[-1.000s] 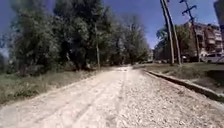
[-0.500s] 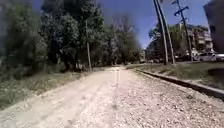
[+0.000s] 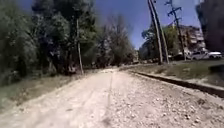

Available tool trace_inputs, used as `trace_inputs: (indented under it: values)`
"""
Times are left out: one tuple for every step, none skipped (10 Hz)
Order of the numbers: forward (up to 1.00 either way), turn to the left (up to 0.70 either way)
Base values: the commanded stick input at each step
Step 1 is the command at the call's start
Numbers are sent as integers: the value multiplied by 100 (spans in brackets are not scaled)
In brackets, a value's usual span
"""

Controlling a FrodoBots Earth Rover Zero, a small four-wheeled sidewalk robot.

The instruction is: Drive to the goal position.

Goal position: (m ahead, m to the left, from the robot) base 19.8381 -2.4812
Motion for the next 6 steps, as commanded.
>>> trace_inputs:
  values:
    - [85,0]
    - [85,0]
    - [85,0]
    - [85,0]
    - [85,0]
    - [85,0]
